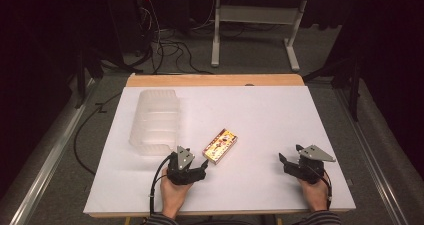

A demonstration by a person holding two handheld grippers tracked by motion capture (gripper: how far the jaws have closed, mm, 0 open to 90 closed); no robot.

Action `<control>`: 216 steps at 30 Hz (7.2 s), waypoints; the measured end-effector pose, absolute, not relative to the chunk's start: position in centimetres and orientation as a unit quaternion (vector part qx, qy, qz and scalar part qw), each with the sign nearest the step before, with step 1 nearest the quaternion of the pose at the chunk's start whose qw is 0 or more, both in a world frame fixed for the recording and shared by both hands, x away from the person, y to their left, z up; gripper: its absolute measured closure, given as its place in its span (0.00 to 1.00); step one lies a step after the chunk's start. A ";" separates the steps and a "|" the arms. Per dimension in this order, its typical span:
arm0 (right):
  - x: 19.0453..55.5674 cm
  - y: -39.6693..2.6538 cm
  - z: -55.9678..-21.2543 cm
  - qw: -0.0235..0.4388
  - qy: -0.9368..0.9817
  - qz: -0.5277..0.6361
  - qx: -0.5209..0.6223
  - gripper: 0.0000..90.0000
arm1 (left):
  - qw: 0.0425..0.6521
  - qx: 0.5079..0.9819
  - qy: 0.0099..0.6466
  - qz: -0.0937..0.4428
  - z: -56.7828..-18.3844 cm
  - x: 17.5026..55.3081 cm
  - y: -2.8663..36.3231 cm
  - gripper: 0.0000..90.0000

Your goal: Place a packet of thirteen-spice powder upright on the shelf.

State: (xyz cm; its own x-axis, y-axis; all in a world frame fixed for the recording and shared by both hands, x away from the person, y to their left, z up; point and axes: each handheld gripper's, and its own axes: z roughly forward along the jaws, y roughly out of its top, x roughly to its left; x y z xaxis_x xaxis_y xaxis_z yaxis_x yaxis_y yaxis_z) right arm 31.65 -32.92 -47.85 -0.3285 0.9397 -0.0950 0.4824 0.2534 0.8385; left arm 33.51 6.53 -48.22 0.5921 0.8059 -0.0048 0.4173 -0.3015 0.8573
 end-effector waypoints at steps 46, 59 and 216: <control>31.5 -33.0 -47.8 0.316 0.725 0.371 0.486 0.31 | 0.406 0.822 0.367 0.158 -43.4 37.9 1.7 0.25; 31.5 -33.0 -47.8 0.316 0.726 0.371 0.485 0.31 | 0.387 0.833 0.367 0.147 -43.5 39.5 0.1 0.24; 31.7 -32.8 -47.9 0.313 0.728 0.366 0.489 0.31 | 0.422 0.747 0.437 0.269 -35.6 39.3 11.4 0.36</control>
State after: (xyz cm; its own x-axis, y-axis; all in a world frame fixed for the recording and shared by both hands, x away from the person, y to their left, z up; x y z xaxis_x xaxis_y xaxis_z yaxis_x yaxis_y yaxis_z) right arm 31.67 -32.85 -47.86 -0.3270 0.9399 -0.0978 0.4824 0.2550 0.8380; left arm 39.28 11.42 -35.57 0.4728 0.8806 0.0331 0.4262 -0.2614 0.8661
